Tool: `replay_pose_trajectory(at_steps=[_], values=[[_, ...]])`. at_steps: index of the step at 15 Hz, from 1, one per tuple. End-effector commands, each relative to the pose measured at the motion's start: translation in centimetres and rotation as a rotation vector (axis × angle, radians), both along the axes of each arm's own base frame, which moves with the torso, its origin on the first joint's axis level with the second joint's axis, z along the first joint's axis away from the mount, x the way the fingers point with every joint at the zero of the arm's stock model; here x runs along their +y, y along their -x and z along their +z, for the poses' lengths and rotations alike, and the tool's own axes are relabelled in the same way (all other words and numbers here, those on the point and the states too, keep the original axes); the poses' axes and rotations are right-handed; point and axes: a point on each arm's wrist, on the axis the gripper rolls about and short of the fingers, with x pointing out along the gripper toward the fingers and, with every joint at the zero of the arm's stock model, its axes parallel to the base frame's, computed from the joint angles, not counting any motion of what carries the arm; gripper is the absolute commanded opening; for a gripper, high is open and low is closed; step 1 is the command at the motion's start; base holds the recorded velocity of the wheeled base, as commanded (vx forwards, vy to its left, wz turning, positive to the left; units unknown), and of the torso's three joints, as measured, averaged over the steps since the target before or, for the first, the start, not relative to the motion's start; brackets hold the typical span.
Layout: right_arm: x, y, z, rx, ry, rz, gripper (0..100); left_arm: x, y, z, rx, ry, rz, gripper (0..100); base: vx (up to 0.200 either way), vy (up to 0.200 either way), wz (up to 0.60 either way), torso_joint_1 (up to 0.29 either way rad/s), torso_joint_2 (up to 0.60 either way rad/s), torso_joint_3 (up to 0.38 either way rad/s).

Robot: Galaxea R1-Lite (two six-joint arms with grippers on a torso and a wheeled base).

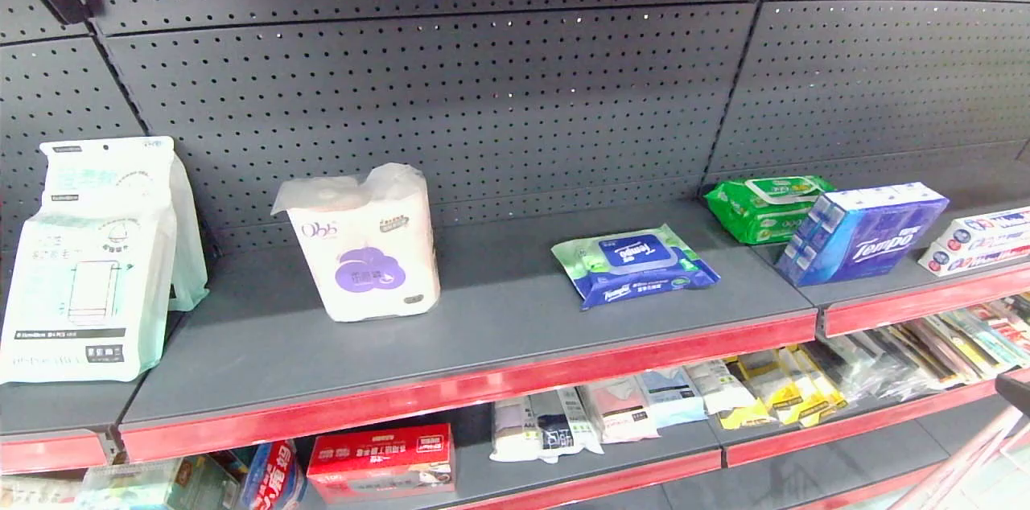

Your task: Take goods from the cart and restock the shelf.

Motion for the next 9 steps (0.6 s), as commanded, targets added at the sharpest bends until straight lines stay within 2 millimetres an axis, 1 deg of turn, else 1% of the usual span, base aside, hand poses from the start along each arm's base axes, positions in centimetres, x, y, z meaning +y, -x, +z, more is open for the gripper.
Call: replay_pose_trajectory(at_steps=[1, 2, 4, 6, 7, 8, 9], values=[[-5.5, -8.0, -4.9, 0.493, -0.019, -0.039, 100, 0.0, 0.0, 0.0, 0.001, 0.0, 0.001, 100, 0.0, 0.0, 0.0, 0.0, 0.0, 0.0], [-6.5, -8.1, -6.8, 0.587, -0.011, -0.023, 100, 0.0, 0.0, 0.0, 0.001, 0.0, 0.001, 100, 0.0, 0.0, 0.0, 0.0, 0.0, 0.0], [-8.5, -7.4, -10.2, 0.735, 0.034, 0.045, 100, 0.0, 0.0, 0.0, 0.001, 0.0, 0.001, 100, 0.0, 0.0, 0.0, 0.0, 0.0, 0.0], [-10.1, -6.8, -12.7, 0.789, 0.05, 0.087, 100, 0.0, 0.0, 0.0, 0.001, 0.0, 0.001, 100, 0.0, 0.0, 0.0, 0.0, 0.0, 0.0], [-10.5, -6.8, -13.4, 0.794, 0.059, 0.092, 100, 0.0, 0.0, 0.0, 0.001, 0.0, 0.001, 100, 0.0, 0.0, 0.0, 0.0, 0.0, 0.0], [-11.1, -6.9, -14.7, 0.801, 0.077, 0.106, 100, 0.0, 0.0, 0.0, 0.001, 0.0, 0.001, 100, 0.0, 0.0, 0.0, 0.0, 0.0, 0.0], [-11.2, -6.9, -15.3, 0.801, 0.084, 0.138, 100, 0.0, 0.0, 0.0, 0.001, 0.0, 0.001, 100, 0.0, 0.0, 0.0, 0.0, 0.0, 0.0]])
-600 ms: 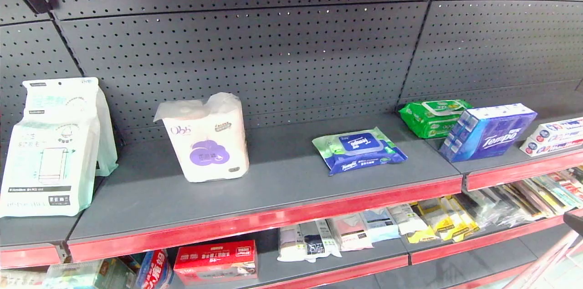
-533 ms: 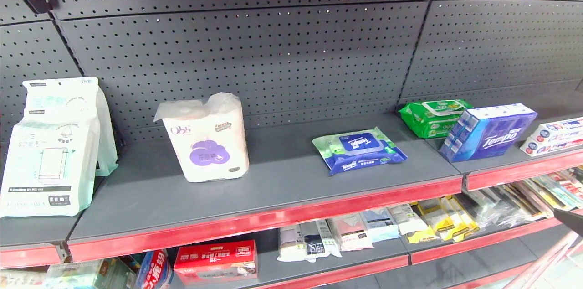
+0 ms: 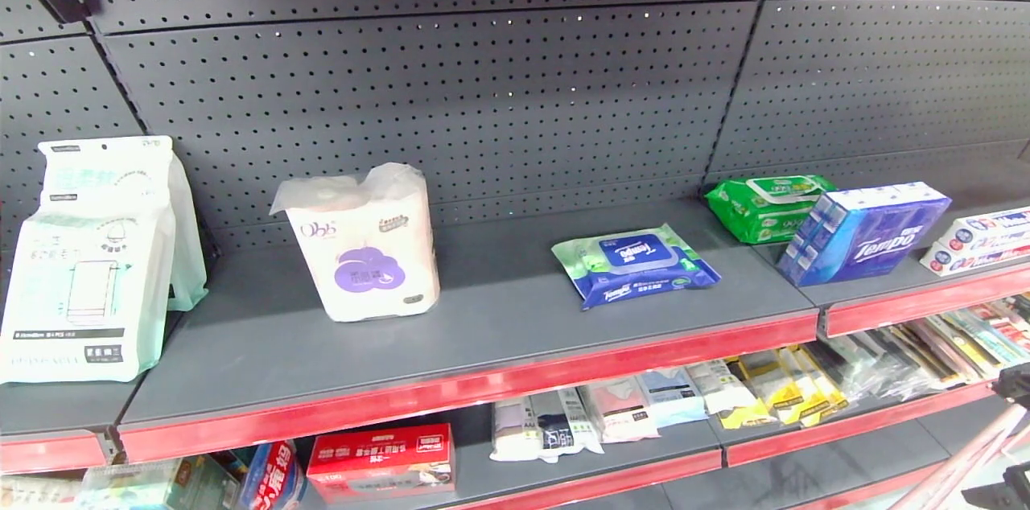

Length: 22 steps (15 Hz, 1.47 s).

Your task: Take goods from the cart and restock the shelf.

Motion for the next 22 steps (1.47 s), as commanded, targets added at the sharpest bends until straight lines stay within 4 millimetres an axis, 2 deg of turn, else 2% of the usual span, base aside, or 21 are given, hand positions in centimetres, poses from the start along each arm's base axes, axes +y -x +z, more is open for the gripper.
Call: replay_pose_trajectory(at_steps=[1, 4, 7, 9, 16, 22], values=[[-0.3, 0.7, -3.4, 0.115, -0.092, 0.03, 100, 0.0, 0.0, 0.0, 0.001, 0.0, 0.0, 100, 0.0, 0.0, 0.0, 0.0, 0.0, 0.0], [-0.1, 1.7, -4.1, 0.17, -0.092, 0.08, 100, 0.0, 0.0, 0.0, 0.001, 0.0, 0.0, 100, 0.0, 0.0, 0.0, 0.0, 0.0, 0.0], [-1.9, 4.1, -6.2, 0.223, -0.073, 0.115, 100, 0.0, 0.0, 0.0, 0.001, 0.0, 0.0, 100, 0.0, 0.0, 0.0, 0.0, 0.0, 0.0], [-2.4, 5.3, -6.4, 0.221, -0.076, 0.143, 100, 0.0, 0.0, 0.0, 0.001, 0.0, 0.0, 100, 0.0, 0.0, 0.0, 0.0, 0.0, 0.0], [-2.3, 5.3, -6.6, 0.225, -0.053, 0.272, 100, 0.0, 0.0, 0.0, 0.001, 0.0, 0.0, 100, 0.0, 0.0, 0.0, 0.0, 0.0, 0.0], [-2.1, 5.4, -6.7, 0.229, -0.055, 0.283, 100, 0.0, 0.0, 0.0, 0.001, 0.0, 0.0, 100, 0.0, 0.0, 0.0, 0.0, 0.0, 0.0]])
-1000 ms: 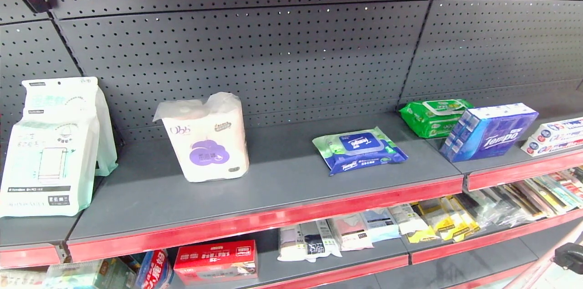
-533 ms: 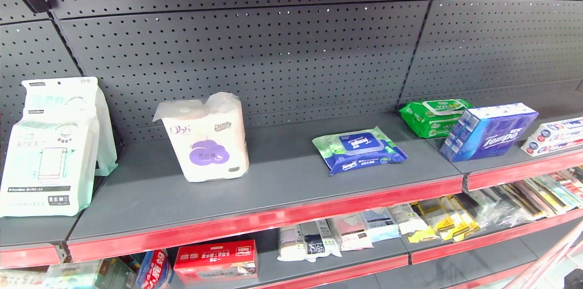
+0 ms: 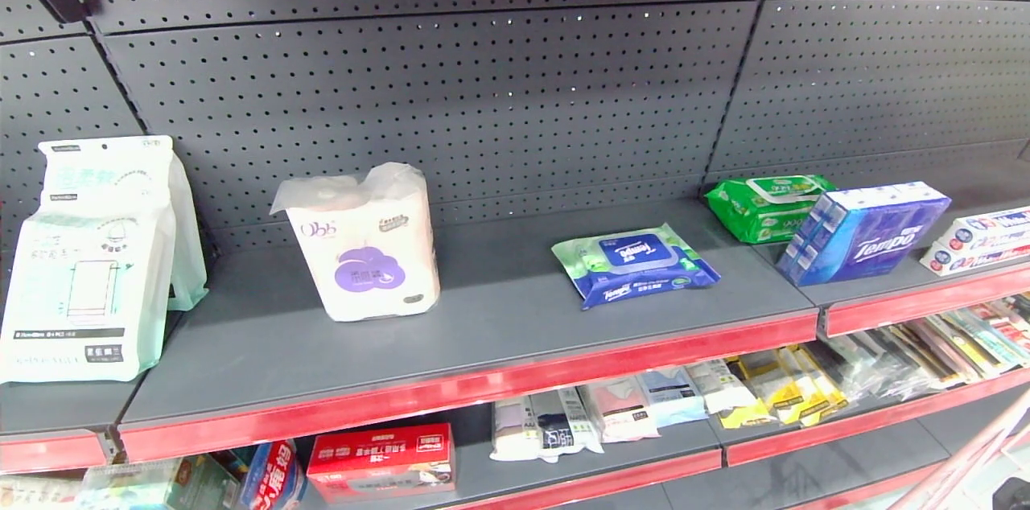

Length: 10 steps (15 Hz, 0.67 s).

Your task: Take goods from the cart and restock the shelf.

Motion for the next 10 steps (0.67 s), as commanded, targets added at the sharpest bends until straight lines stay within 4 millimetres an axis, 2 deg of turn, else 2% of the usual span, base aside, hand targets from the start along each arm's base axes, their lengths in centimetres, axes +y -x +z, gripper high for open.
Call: replay_pose_trajectory(at_steps=[1, 8, 10], values=[[0.09, 0.05, 0.07, -0.002, 0.001, 0.0, 100, 0.0, -0.01, 0.0, 0.001, 0.0, 0.0, 100, 0.0, 0.0, 0.0, 0.0, 0.0, 0.0], [0.34, 0.22, 0.1, 0.003, 0.006, 0.036, 100, 0.0, -0.01, 0.0, 0.001, 0.0, 0.0, 100, 0.0, 0.0, 0.0, 0.0, 0.0, 0.0], [0.34, 0.22, 0.1, 0.003, 0.007, 0.037, 100, 0.0, -0.01, 0.0, 0.001, 0.0, 0.0, 100, 0.0, 0.0, 0.0, -0.124, 0.26, 0.144]])
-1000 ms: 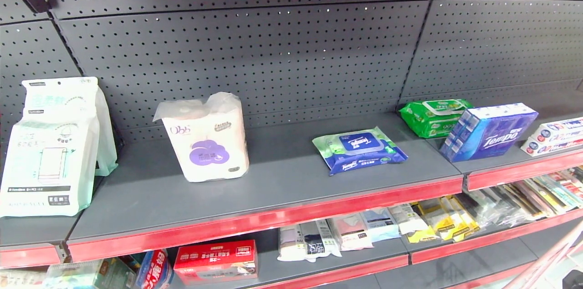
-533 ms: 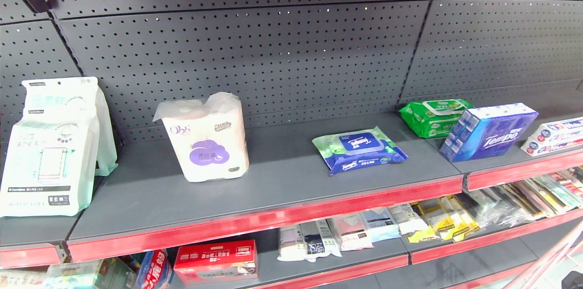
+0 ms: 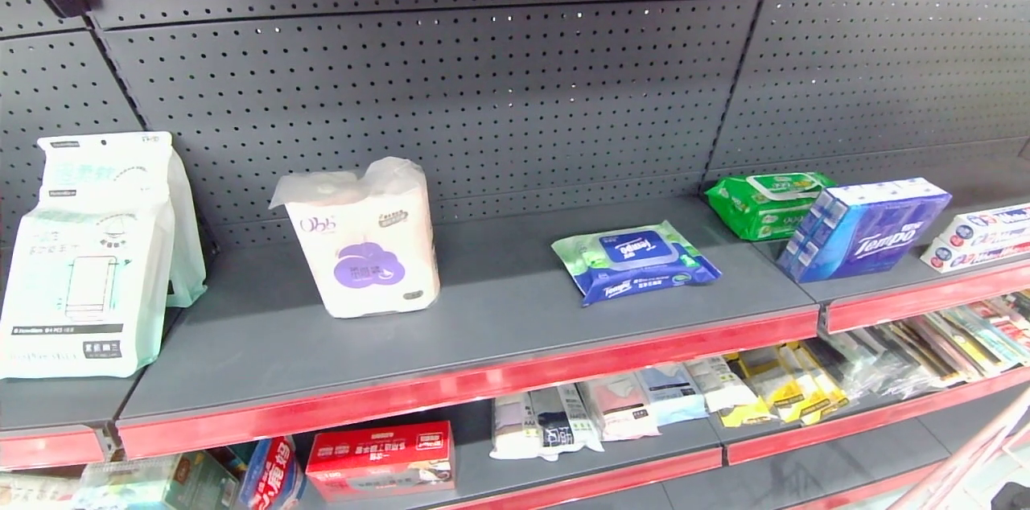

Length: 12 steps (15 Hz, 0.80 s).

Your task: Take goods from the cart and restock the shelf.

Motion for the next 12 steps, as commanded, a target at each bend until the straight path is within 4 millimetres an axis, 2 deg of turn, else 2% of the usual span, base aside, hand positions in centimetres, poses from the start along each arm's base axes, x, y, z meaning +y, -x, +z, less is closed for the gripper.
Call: replay_pose_trajectory(at_steps=[1, 12], values=[[-0.03, -0.04, 0.06, -0.003, 0.004, 0.002, 100, 0.0, -0.01, -0.01, 0.001, 0.0, 0.0, 100, 0.0, 0.0, 0.0, -0.139, 0.32, 0.163], [0.04, 0.01, 0.17, -0.003, 0.014, 0.024, 100, 0.0, -0.01, -0.01, 0.001, 0.0, 0.0, 100, 0.0, 0.0, 0.0, -0.152, 0.34, 0.183]])
